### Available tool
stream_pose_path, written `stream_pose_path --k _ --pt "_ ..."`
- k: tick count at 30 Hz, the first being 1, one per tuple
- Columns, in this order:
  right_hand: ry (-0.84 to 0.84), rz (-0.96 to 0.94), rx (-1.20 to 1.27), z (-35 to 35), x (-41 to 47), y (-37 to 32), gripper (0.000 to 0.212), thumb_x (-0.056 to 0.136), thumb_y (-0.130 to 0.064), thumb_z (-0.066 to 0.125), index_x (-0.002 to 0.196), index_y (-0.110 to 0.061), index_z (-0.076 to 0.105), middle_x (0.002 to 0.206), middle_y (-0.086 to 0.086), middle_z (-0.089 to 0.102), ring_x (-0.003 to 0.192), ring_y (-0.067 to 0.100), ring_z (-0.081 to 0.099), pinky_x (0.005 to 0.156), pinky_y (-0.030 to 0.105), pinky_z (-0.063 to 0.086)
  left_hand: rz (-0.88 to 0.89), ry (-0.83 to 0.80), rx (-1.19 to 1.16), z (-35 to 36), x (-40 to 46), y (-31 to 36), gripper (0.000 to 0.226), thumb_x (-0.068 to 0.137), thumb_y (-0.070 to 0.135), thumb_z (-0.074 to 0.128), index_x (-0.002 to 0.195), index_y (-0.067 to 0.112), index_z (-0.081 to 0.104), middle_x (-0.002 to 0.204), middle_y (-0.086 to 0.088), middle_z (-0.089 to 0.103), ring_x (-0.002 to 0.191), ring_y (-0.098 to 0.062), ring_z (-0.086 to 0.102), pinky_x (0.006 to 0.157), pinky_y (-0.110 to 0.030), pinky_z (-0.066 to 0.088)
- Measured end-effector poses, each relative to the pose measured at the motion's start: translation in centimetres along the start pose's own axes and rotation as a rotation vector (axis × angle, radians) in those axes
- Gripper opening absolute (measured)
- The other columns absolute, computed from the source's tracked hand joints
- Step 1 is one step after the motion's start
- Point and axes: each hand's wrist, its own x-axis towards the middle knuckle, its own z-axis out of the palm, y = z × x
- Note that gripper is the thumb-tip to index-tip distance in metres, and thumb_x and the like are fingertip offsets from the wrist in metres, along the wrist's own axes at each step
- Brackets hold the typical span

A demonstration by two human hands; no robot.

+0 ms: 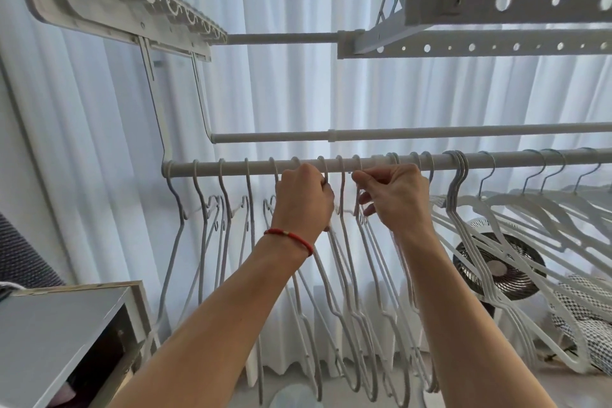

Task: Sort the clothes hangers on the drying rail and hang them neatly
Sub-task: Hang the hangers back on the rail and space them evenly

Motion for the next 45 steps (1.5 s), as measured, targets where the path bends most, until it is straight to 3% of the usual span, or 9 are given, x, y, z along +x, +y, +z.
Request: stream_pose_path --k 7,11,16,20,22,27,31,41,45 --pt "0.091 -0.065 -0.203 -0.8 -0.1 -0.1 0.014 0.092 -0.020 0.076 0.080 -0.014 0.079 0.046 0.000 0.066 0.041 0.010 0.066 0.053 0.024 0.060 -0.004 0.007 -0.028 0.0 -0.2 -0.2 0.029 0.095 0.012 0.055 0.072 0.002 0.068 0.060 -0.011 0.069 0.055 -0.026 0.071 0.067 -0.036 0.061" --pt "0.082 -0.158 -0.499 -1.2 -0.4 -1.1 0.022 0.093 -0.029 0.075 0.082 -0.011 0.079 0.068 0.009 0.073 0.086 0.032 0.075 0.095 0.044 0.056 -0.003 0.012 -0.026 0.0 -0.3 -0.2 0.029 0.095 0.013 0.055 0.071 0.002 0.067 0.056 -0.011 0.068 0.052 -0.026 0.070 0.066 -0.035 0.061" --pt "0.248 -0.406 -0.767 -0.8 -0.4 -3.3 0.022 0.087 -0.036 0.080 0.096 -0.018 0.072 0.094 0.003 0.068 0.090 0.029 0.066 0.072 0.039 0.047 0.029 0.021 -0.017 -0.2 -0.4 -0.1 0.033 0.097 0.020 0.056 0.071 0.005 0.070 0.052 -0.007 0.066 0.047 -0.019 0.069 0.065 -0.033 0.060" --pt "-0.177 -0.540 -0.870 -1.3 3.0 -3.9 0.061 0.080 -0.049 0.081 0.132 -0.024 0.062 0.143 -0.004 0.051 0.138 0.023 0.031 0.105 0.044 0.034 -0.002 0.019 -0.036 -0.2 -0.4 0.2 0.028 0.096 0.022 0.058 0.079 0.006 0.073 0.062 -0.011 0.070 0.060 -0.027 0.072 0.068 -0.037 0.062" --pt "-0.404 -0.495 -0.879 -1.4 4.5 -4.0 0.073 0.078 -0.054 0.080 0.142 -0.028 0.056 0.150 -0.008 0.049 0.146 0.018 0.022 0.110 0.043 0.023 -0.017 0.012 -0.049 -0.2 -0.4 0.2 0.026 0.096 0.022 0.058 0.084 0.006 0.074 0.066 -0.012 0.071 0.061 -0.028 0.073 0.068 -0.038 0.062" --pt "-0.531 -0.445 -0.844 -0.5 5.7 -3.4 0.065 0.081 -0.046 0.082 0.139 -0.033 0.059 0.127 -0.006 0.068 0.125 0.019 0.055 0.112 0.047 0.035 -0.029 0.001 -0.035 -0.3 -0.3 0.1 0.026 0.097 0.021 0.056 0.086 0.005 0.074 0.067 -0.013 0.072 0.066 -0.031 0.073 0.073 -0.039 0.061" --pt "-0.508 -0.412 -0.761 -1.1 6.0 -3.1 0.061 0.077 -0.039 0.088 0.133 -0.030 0.065 0.116 -0.006 0.072 0.106 0.018 0.063 0.095 0.043 0.050 -0.026 0.005 -0.029 -0.4 -0.4 0.2 0.027 0.097 0.021 0.055 0.090 0.004 0.074 0.068 -0.014 0.072 0.065 -0.032 0.073 0.073 -0.039 0.061" --pt "-0.489 -0.372 -0.714 -1.4 6.1 -2.5 0.067 0.073 -0.048 0.087 0.133 -0.034 0.062 0.117 -0.015 0.069 0.111 0.017 0.063 0.098 0.053 0.050 -0.028 0.008 -0.019 -0.6 -0.7 0.6 0.027 0.098 0.020 0.056 0.088 0.003 0.074 0.066 -0.012 0.072 0.057 -0.026 0.072 0.070 -0.038 0.062" --pt "-0.483 -0.442 -0.629 -3.5 6.4 -2.7 0.078 0.078 -0.047 0.084 0.146 -0.028 0.051 0.140 -0.004 0.063 0.128 0.016 0.058 0.111 0.035 0.041 0.043 0.061 0.087 -1.2 -1.8 0.4 0.028 0.098 0.028 0.060 0.102 0.004 0.074 0.080 -0.011 0.076 0.073 -0.029 0.074 0.086 -0.040 0.058"
